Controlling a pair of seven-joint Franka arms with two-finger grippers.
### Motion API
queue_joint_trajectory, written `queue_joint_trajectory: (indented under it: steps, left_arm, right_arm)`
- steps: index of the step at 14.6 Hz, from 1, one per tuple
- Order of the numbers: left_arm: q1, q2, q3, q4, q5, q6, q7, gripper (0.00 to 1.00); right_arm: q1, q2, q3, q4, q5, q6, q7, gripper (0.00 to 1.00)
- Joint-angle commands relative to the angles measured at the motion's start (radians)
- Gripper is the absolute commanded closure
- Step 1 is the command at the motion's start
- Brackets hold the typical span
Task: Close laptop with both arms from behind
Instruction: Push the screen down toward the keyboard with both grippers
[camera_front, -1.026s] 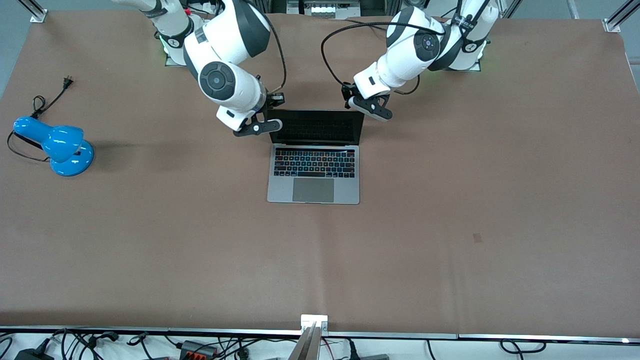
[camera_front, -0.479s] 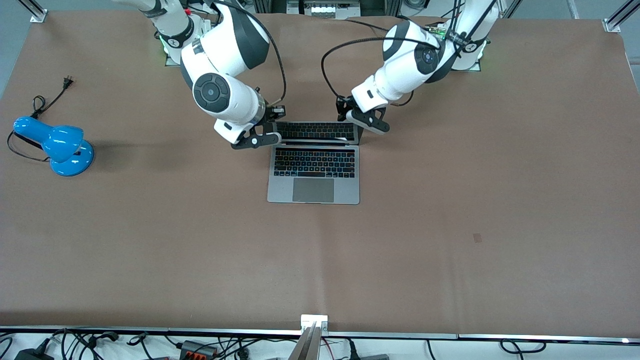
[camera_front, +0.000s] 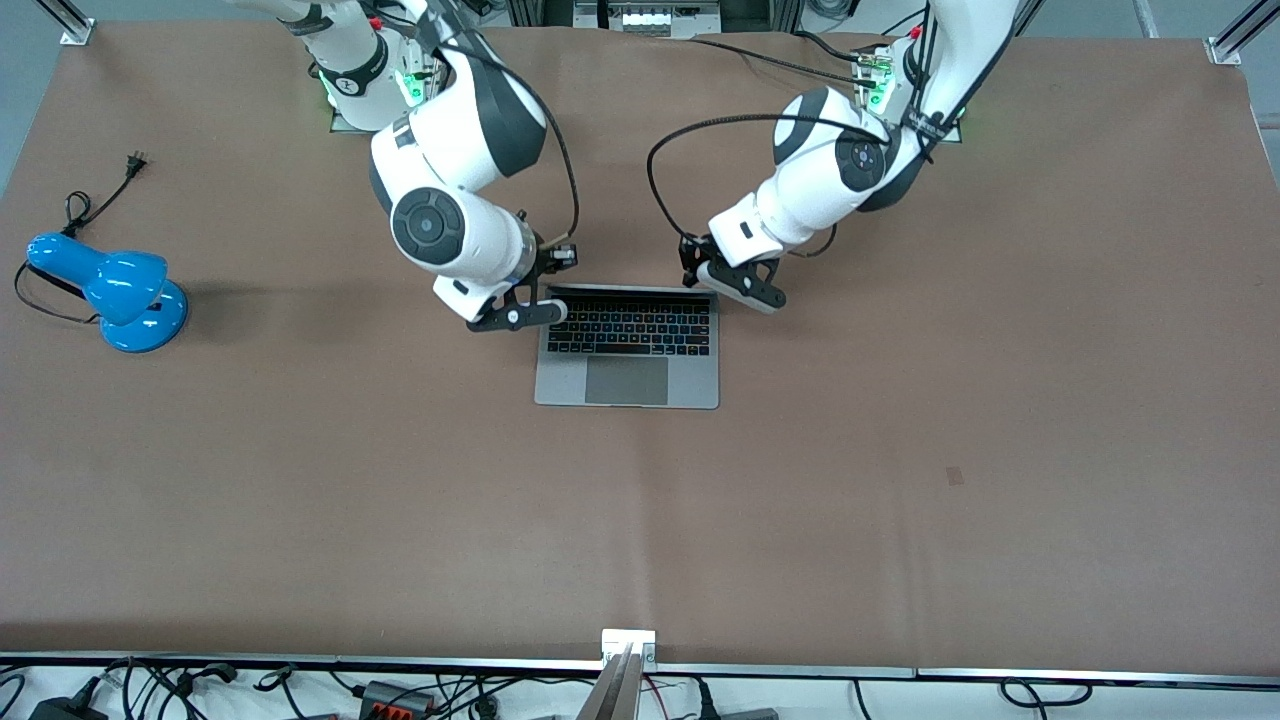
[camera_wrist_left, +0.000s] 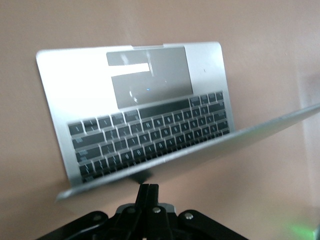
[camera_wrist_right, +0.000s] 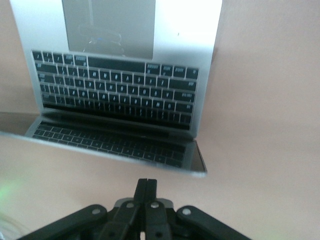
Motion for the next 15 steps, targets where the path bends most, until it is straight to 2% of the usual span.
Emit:
queue_joint_trajectory:
  steps: [1, 3, 5, 7, 9, 15]
  left_arm:
    - [0.0, 0.079, 0.024, 0.084, 0.075, 0.003, 0.011, 1.0]
    - [-0.01, 0.125, 0.064, 0.125, 0.131, 0.003, 0.011, 1.0]
    - [-0.01, 0.173, 0.073, 0.16, 0.172, 0.014, 0.011, 1.0]
    - [-0.015, 0.231, 0.095, 0.173, 0.218, 0.09, 0.011, 1.0]
    - [-0.011, 0.295, 0.102, 0.217, 0.289, 0.112, 0.011, 1.0]
    - [-0.046, 0.426, 0.121, 0.28, 0.304, 0.206, 0.011, 1.0]
  right_arm:
    - [-0.021, 0.063, 0.007, 0.062, 0.001, 0.014, 0.0, 1.0]
    - [-0.028, 0.095, 0.007, 0.089, -0.001, 0.016, -0.001, 1.0]
    - [-0.041, 0.126, 0.007, 0.105, -0.002, 0.016, -0.003, 1.0]
    - [-0.043, 0.161, 0.005, 0.116, -0.013, 0.043, -0.003, 1.0]
    - [-0.043, 0.201, 0.005, 0.135, -0.019, 0.065, -0.001, 1.0]
    - [-0.038, 0.318, 0.005, 0.181, -0.031, 0.152, 0.006, 1.0]
